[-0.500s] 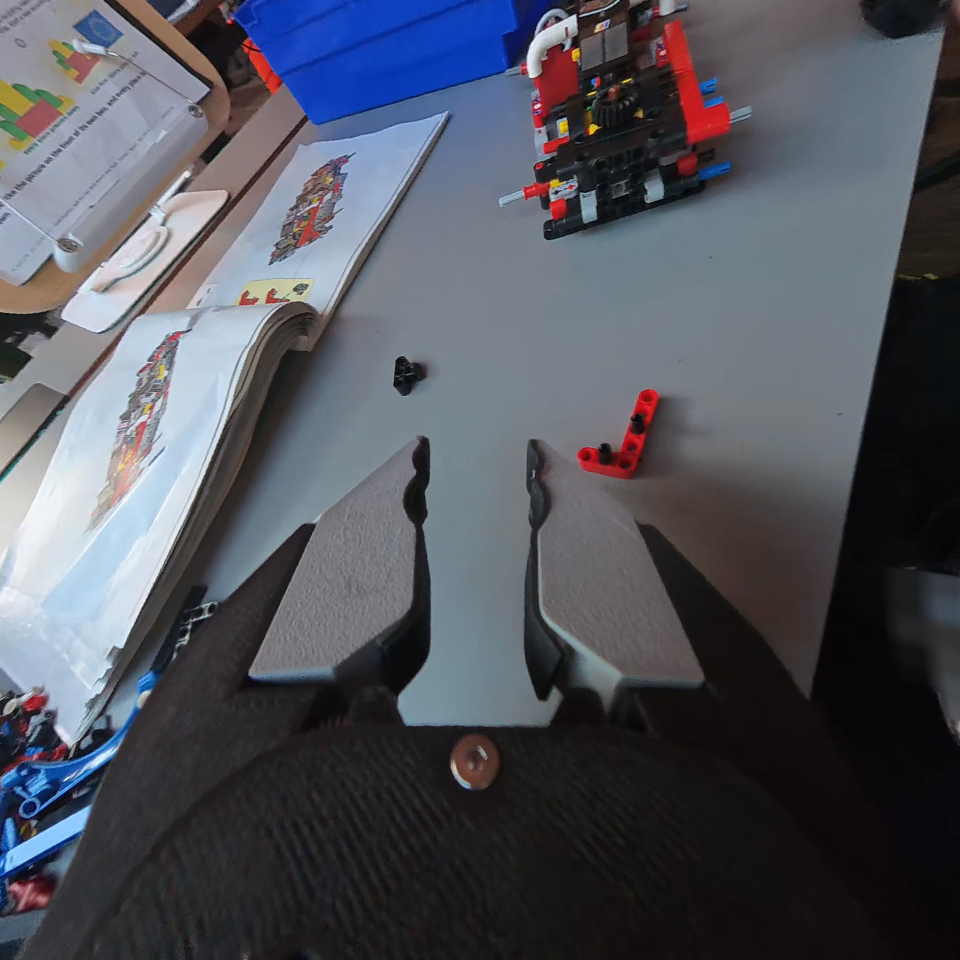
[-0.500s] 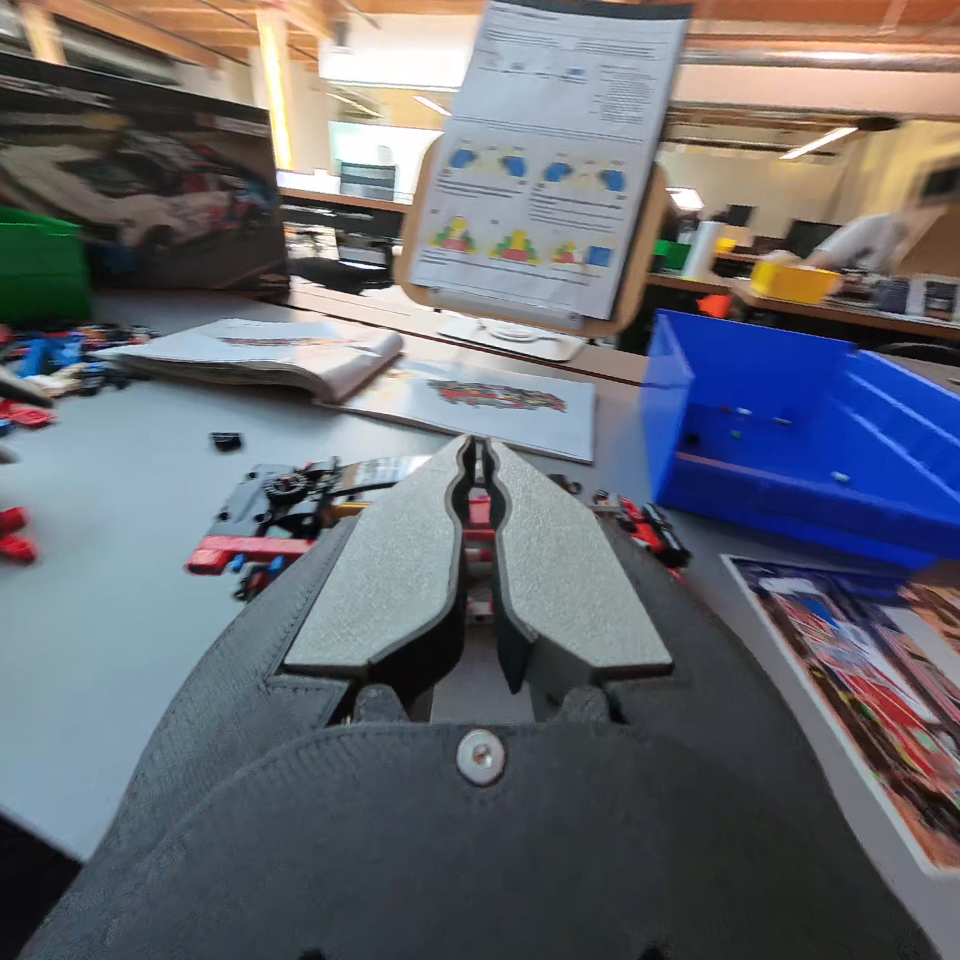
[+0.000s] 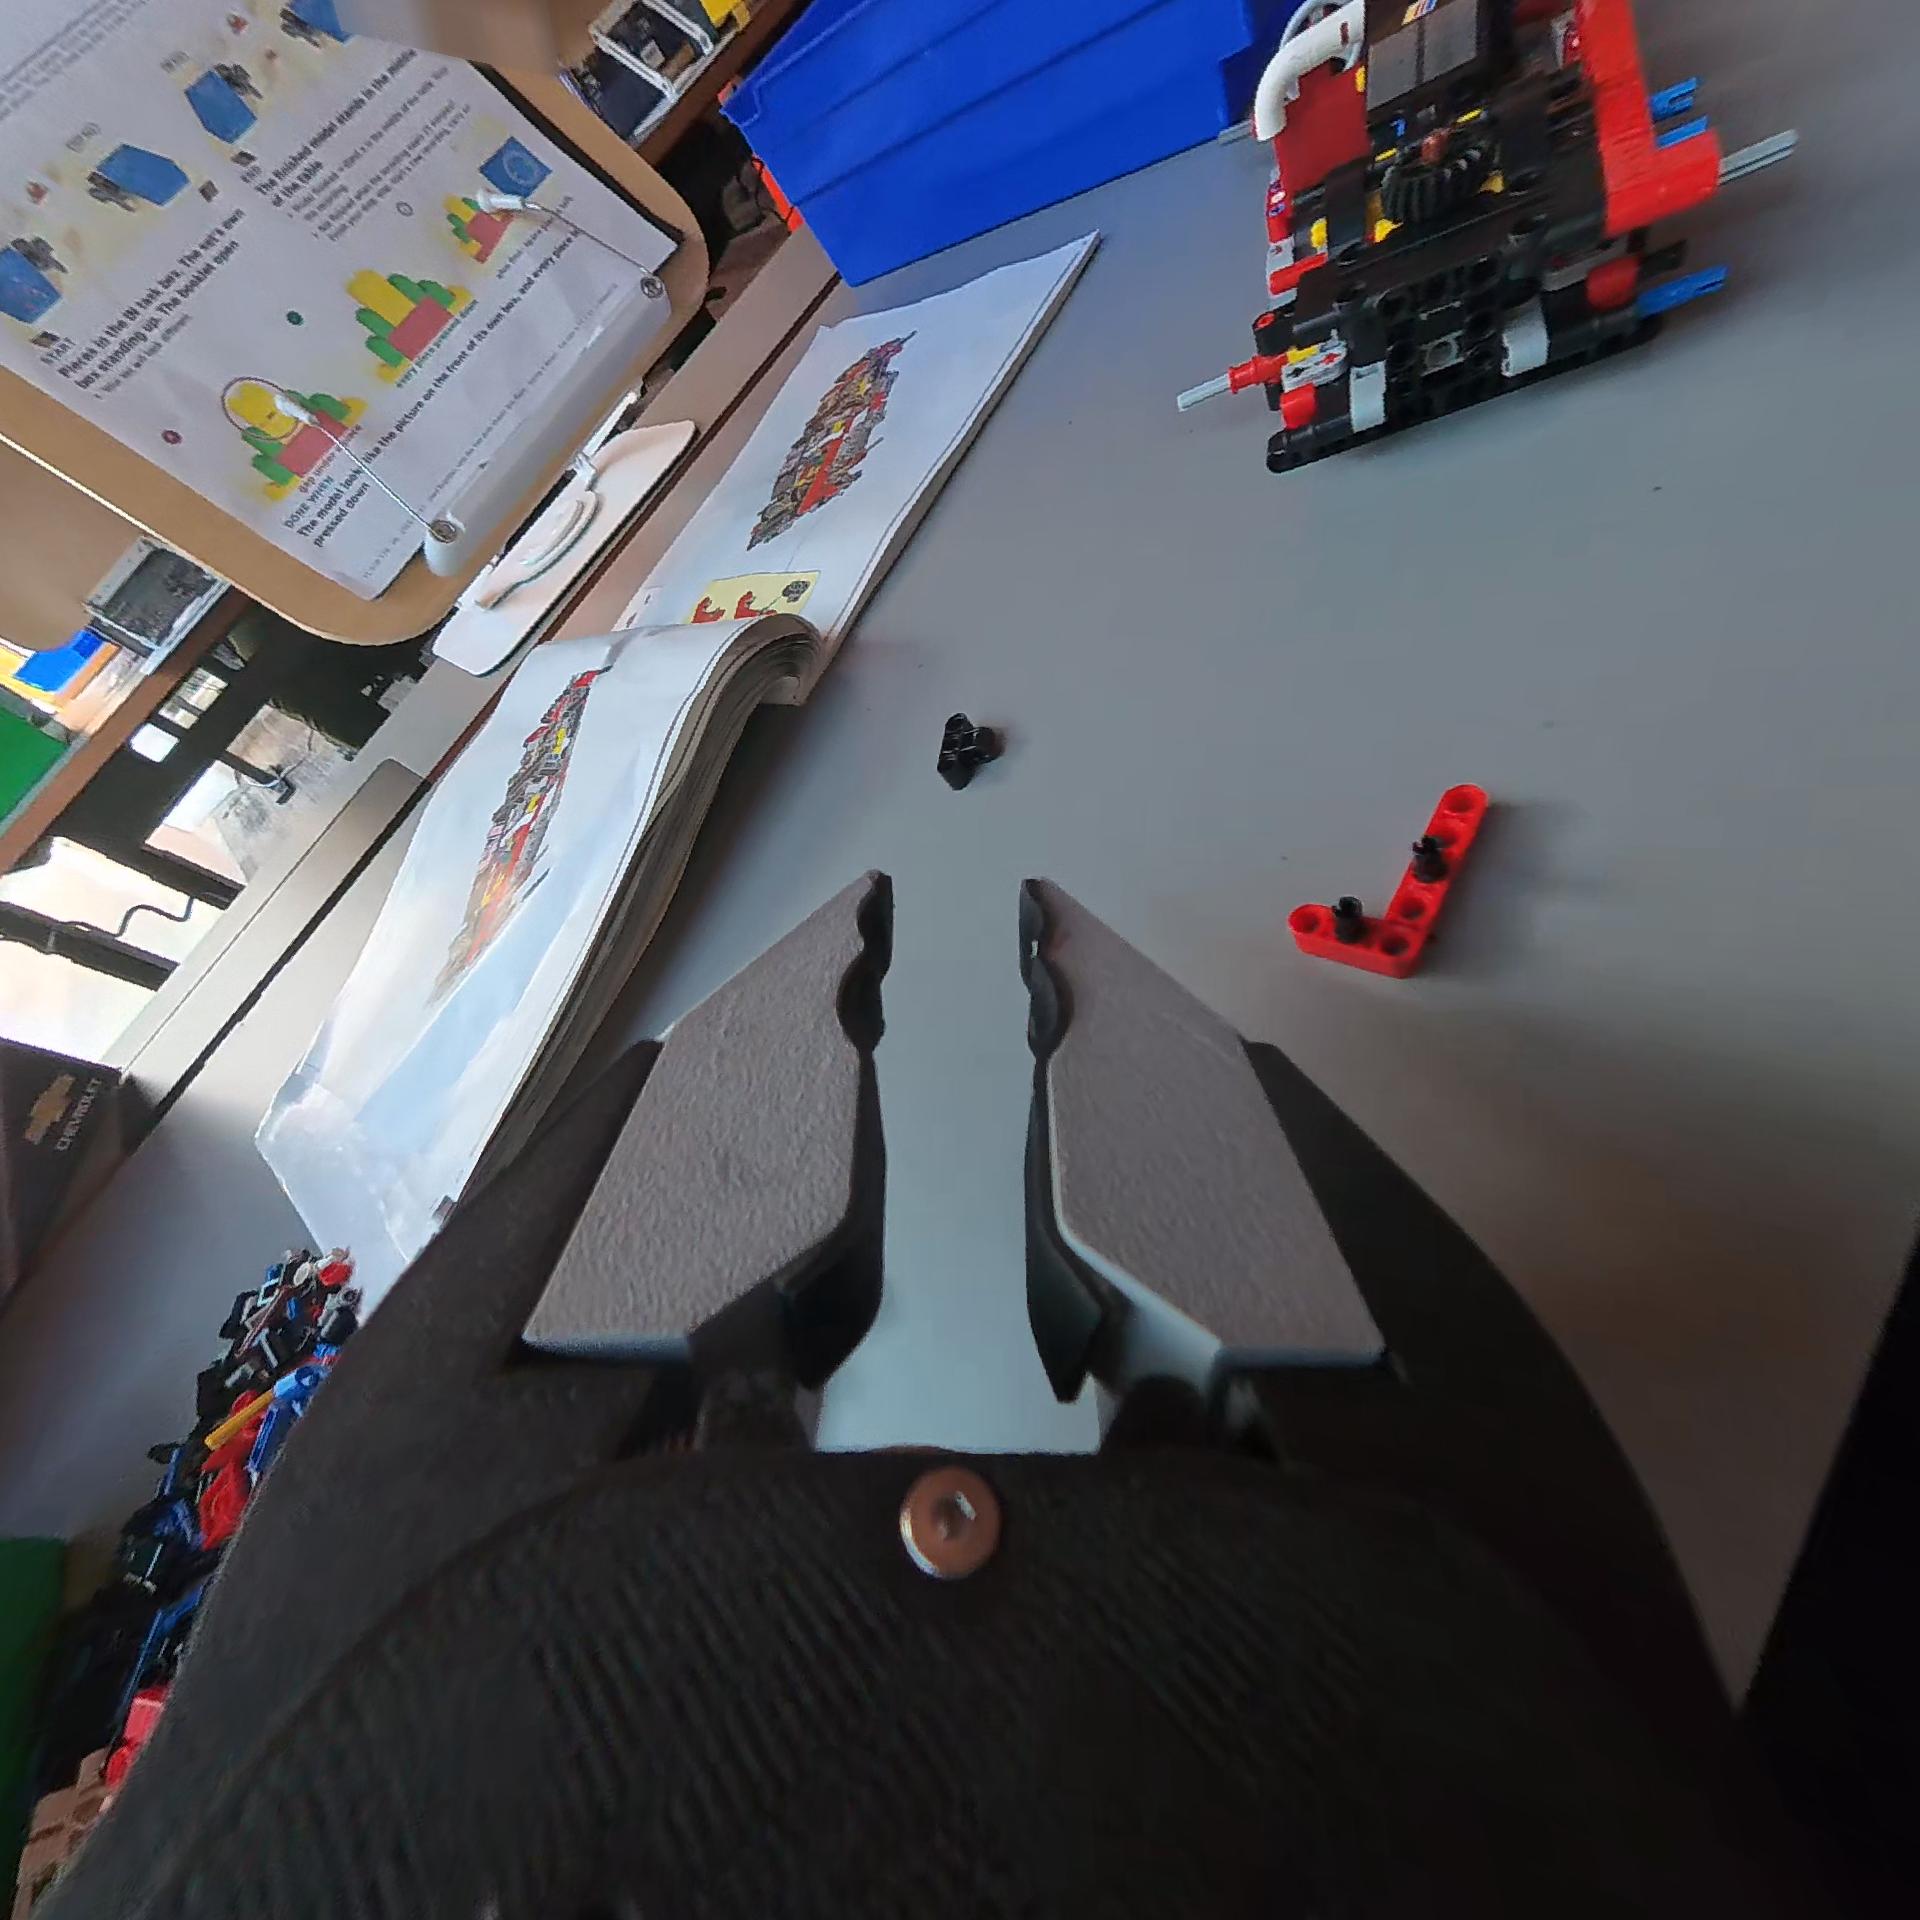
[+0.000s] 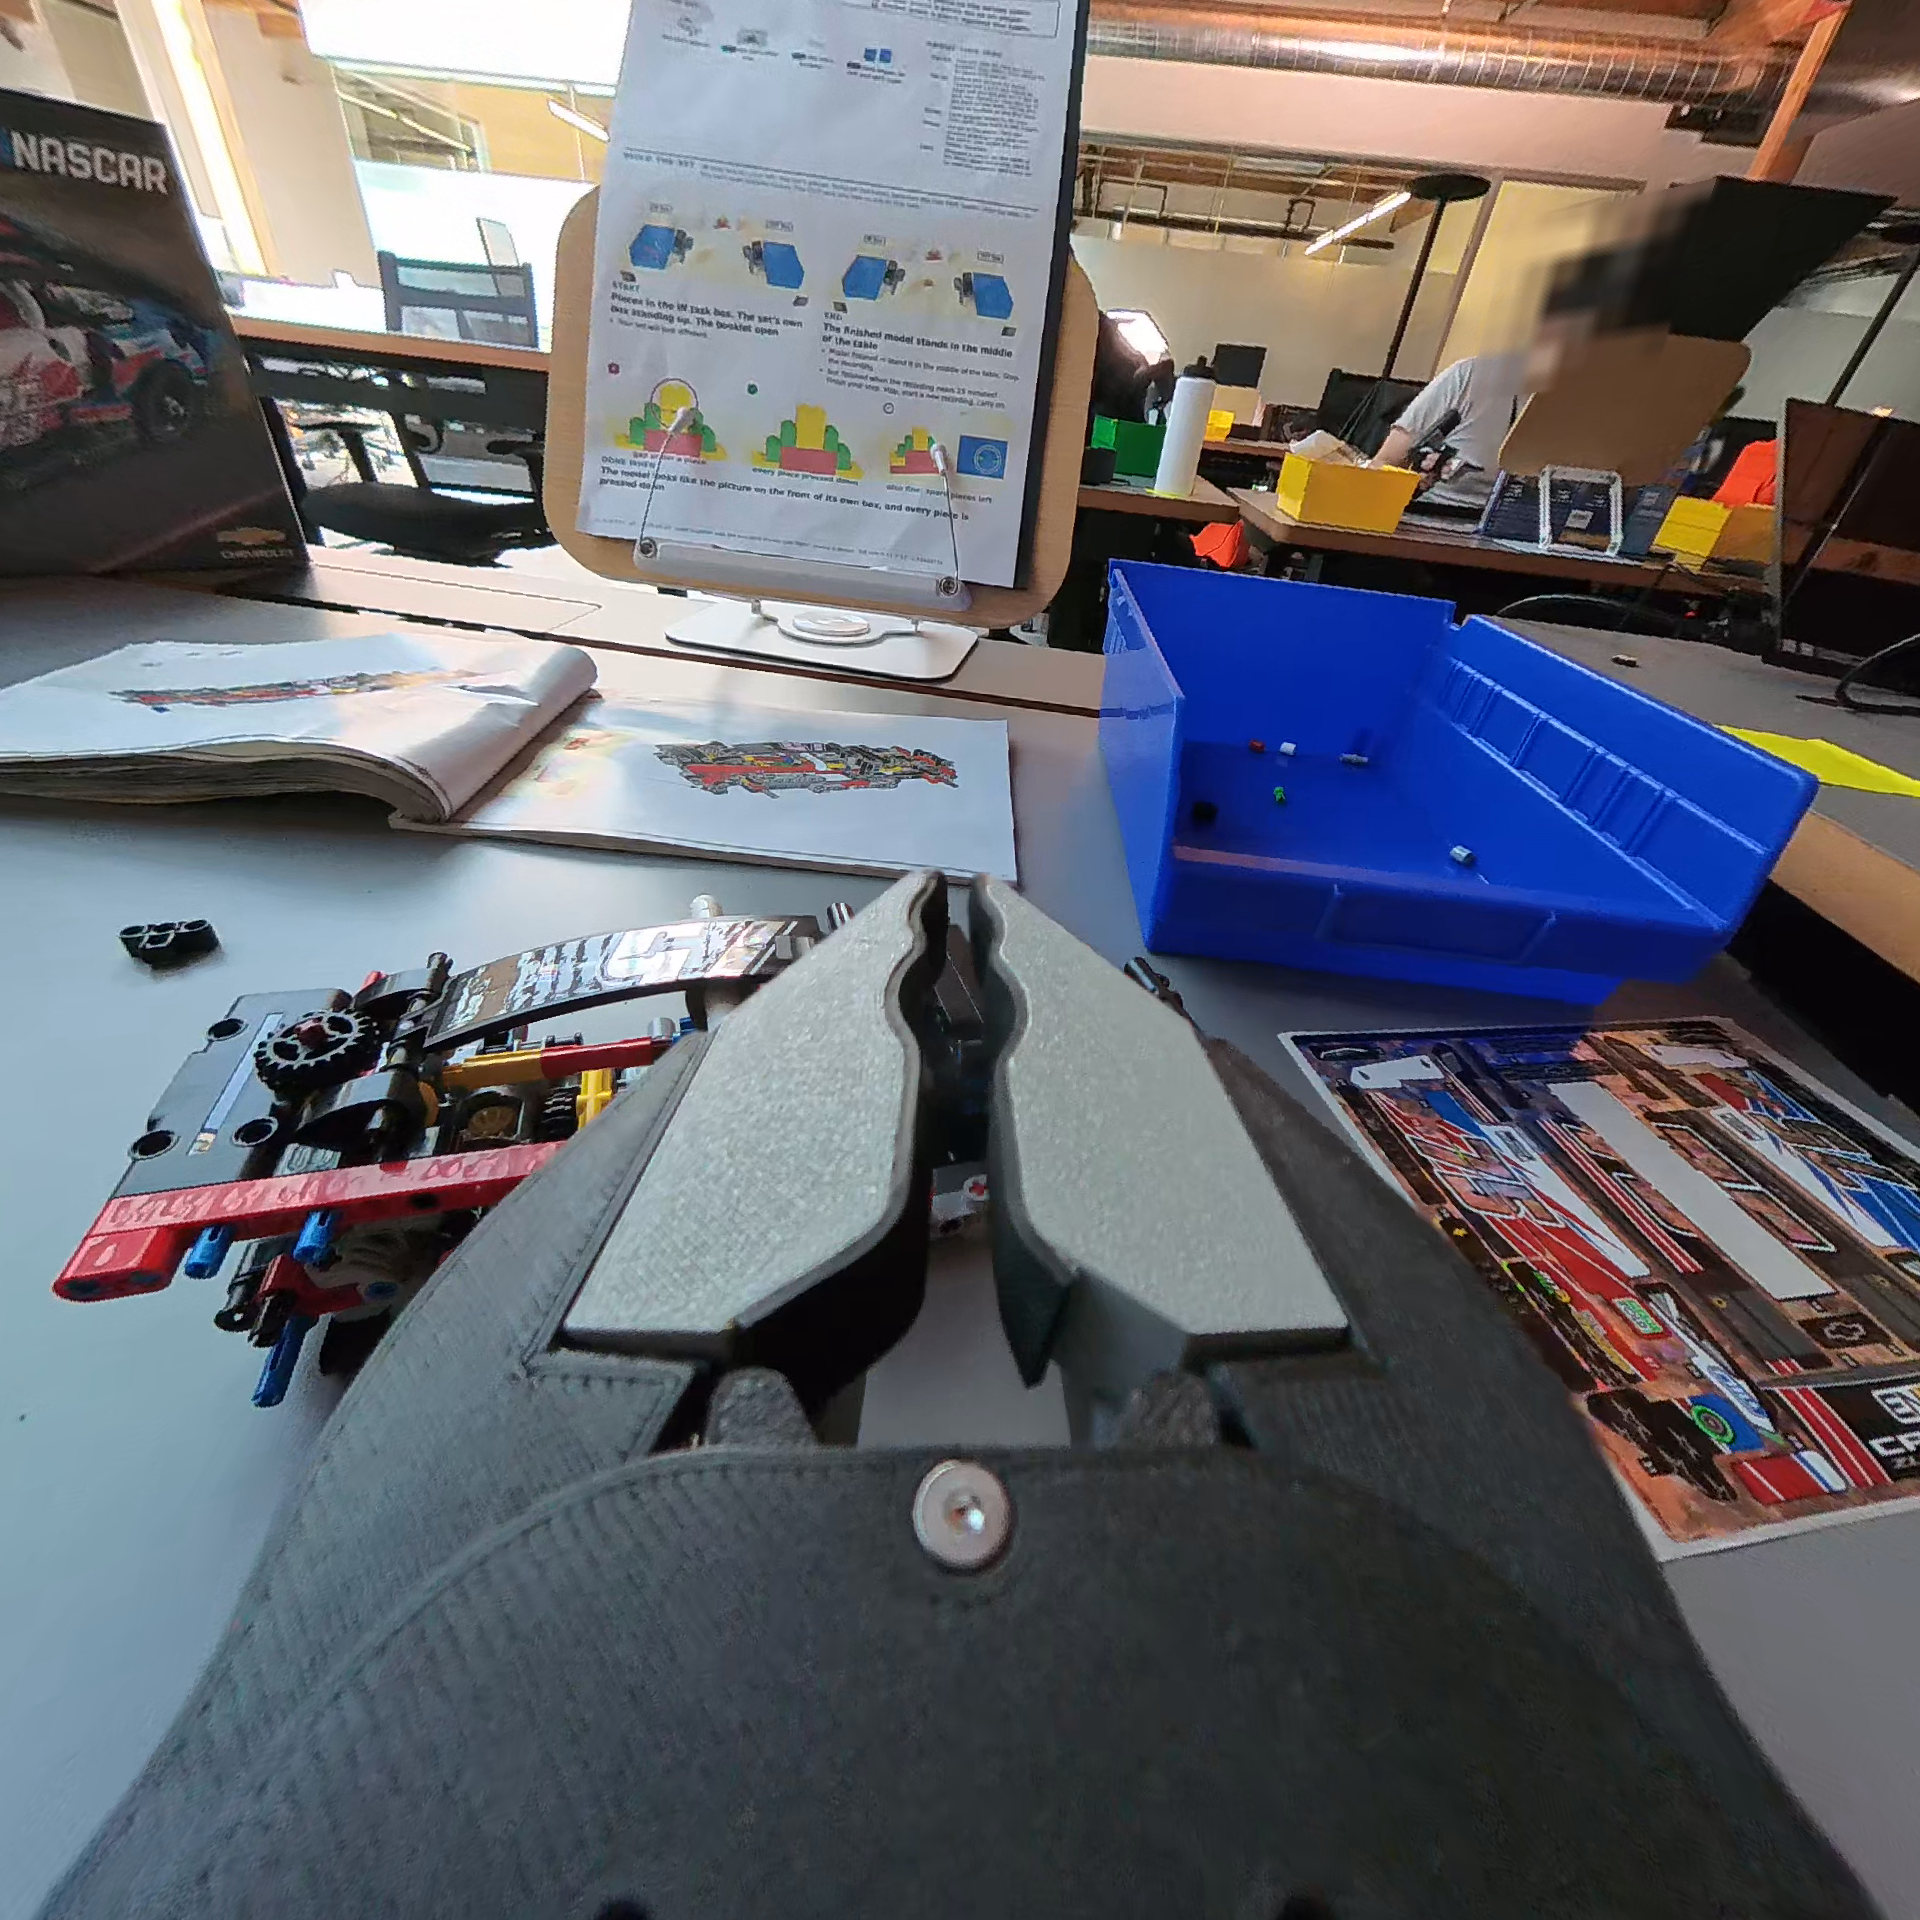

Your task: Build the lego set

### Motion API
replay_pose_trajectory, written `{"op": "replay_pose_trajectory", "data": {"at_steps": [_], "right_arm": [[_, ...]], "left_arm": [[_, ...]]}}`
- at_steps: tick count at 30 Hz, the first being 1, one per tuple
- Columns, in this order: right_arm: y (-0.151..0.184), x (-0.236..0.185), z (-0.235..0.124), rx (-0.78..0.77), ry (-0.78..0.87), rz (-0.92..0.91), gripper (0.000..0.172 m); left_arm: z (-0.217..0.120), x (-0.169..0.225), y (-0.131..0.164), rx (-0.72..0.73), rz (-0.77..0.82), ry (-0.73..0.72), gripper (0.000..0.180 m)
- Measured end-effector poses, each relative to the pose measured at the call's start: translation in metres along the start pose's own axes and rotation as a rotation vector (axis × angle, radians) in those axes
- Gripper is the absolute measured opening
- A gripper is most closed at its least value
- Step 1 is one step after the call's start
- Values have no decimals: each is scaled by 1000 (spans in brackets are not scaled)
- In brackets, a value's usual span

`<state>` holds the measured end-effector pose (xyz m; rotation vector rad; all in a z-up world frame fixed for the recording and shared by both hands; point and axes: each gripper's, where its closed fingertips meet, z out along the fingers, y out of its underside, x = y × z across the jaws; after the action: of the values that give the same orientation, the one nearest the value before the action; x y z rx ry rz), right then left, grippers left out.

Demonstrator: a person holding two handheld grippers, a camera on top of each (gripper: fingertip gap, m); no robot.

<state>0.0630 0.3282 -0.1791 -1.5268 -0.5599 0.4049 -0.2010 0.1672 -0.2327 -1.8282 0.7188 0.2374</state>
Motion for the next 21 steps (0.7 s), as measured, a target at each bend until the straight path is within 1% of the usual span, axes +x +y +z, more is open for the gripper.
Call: {"op": "replay_pose_trajectory", "data": {"at_steps": [10, 14, 15, 18, 19, 21], "right_arm": [[-2, 2, 2, 13, 14, -6, 3], [-2, 2, 2, 14, 14, -5, 7], [-3, 2, 2, 21, 13, -4, 10], [-7, 0, 0, 52, -3, -3, 32], [-8, -1, -1, 63, -17, -1, 40], [-11, -4, -3, 88, -50, 10, 53]], "left_arm": [[-2, -2, 1, -1, -5, -18, 19], [-2, -3, 0, 0, -8, -22, 9], [-2, -3, 0, 1, -9, -24, 7], [-3, -5, 1, -1, -11, -31, 7], [-3, -5, 1, 1, -9, -33, 9], [-3, -6, 1, 3, -9, -43, 28]]}}
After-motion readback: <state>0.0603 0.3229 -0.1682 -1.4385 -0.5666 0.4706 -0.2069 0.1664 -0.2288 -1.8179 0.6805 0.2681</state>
